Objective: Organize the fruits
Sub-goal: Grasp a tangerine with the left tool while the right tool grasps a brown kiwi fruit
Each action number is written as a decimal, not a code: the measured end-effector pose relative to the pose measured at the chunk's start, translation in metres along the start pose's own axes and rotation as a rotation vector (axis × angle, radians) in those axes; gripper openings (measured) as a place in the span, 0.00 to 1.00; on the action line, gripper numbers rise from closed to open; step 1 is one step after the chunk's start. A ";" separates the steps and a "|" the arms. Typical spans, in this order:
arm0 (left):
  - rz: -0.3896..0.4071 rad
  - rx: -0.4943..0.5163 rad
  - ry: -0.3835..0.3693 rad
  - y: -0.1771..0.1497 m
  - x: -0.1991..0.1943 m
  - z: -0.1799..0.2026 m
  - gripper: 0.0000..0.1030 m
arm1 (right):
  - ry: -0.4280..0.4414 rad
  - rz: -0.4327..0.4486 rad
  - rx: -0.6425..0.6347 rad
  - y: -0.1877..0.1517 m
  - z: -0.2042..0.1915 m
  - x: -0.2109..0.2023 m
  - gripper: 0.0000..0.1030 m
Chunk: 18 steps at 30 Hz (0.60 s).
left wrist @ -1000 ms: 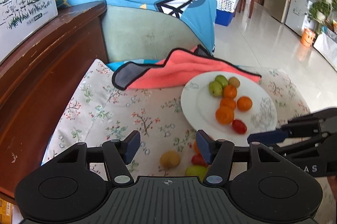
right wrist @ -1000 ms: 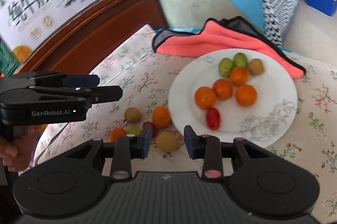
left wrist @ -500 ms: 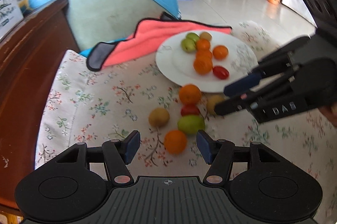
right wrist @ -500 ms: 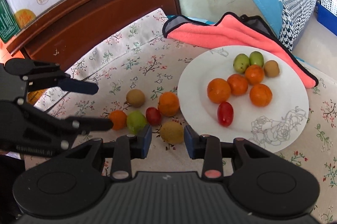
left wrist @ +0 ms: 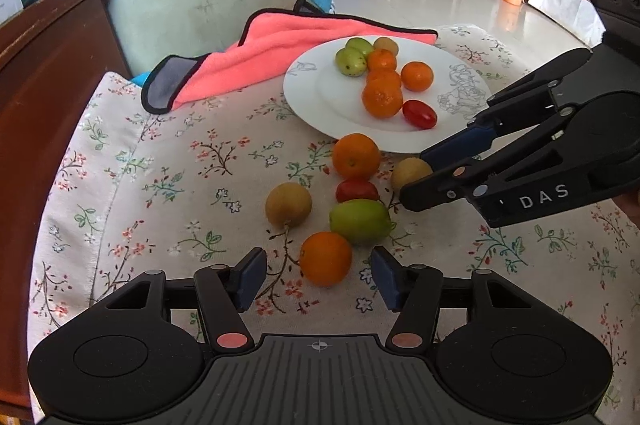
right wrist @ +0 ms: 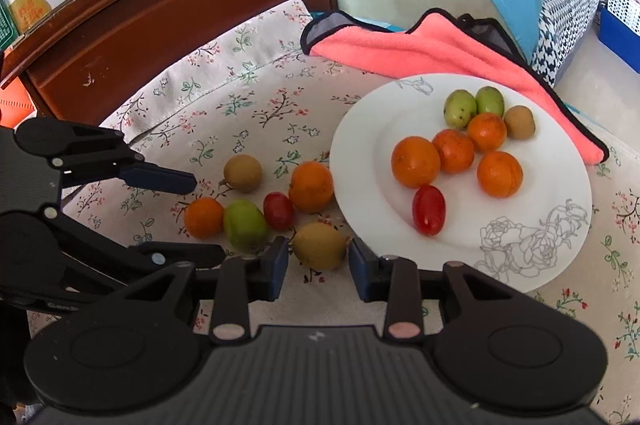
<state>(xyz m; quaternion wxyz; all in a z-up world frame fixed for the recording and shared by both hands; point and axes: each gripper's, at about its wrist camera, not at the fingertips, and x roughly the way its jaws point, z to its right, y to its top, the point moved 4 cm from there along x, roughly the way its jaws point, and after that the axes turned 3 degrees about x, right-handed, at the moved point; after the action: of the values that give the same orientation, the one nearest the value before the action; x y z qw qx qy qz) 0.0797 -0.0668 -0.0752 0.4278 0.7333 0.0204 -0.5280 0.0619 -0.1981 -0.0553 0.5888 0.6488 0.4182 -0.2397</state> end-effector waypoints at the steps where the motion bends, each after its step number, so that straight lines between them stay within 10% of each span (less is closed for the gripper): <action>1: -0.002 -0.001 0.000 0.000 0.001 0.000 0.53 | 0.001 -0.001 0.001 0.000 0.000 0.001 0.34; 18: 0.014 -0.019 -0.039 -0.001 0.001 0.005 0.25 | 0.000 -0.006 -0.001 -0.002 -0.001 0.003 0.29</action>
<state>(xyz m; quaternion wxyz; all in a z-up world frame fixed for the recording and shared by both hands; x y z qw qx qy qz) 0.0759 -0.0694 -0.0769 0.4387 0.7190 0.0120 -0.5389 0.0617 -0.1970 -0.0583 0.5885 0.6471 0.4205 -0.2412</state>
